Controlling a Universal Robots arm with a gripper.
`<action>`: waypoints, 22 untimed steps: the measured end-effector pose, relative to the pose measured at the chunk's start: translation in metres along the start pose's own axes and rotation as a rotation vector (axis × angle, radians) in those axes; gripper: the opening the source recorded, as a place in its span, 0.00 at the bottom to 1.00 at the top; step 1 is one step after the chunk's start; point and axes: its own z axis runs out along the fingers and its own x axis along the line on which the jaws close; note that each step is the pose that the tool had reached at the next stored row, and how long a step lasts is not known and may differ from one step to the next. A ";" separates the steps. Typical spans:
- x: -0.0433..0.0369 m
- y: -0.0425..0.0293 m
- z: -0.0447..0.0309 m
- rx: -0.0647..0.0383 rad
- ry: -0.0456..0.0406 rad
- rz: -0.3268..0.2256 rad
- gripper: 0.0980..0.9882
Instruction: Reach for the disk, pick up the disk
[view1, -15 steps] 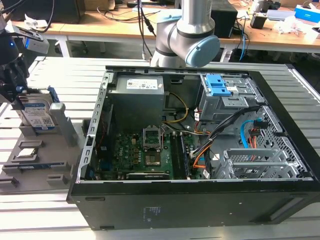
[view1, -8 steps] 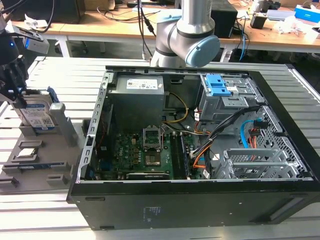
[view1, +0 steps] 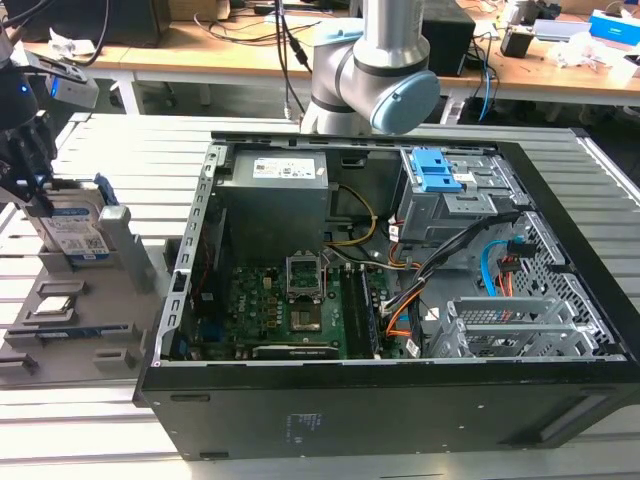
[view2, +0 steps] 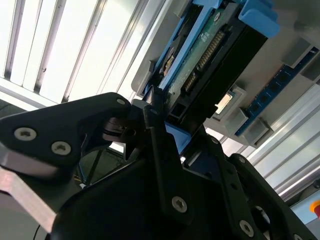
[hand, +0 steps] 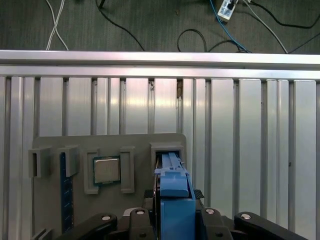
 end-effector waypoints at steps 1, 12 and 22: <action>0.0000 0.0000 0.0001 0.000 0.0000 0.000 0.30; 0.0000 0.0000 0.0010 0.000 0.0000 0.000 0.30; 0.0000 0.0002 -0.0054 0.000 -0.0002 0.000 0.30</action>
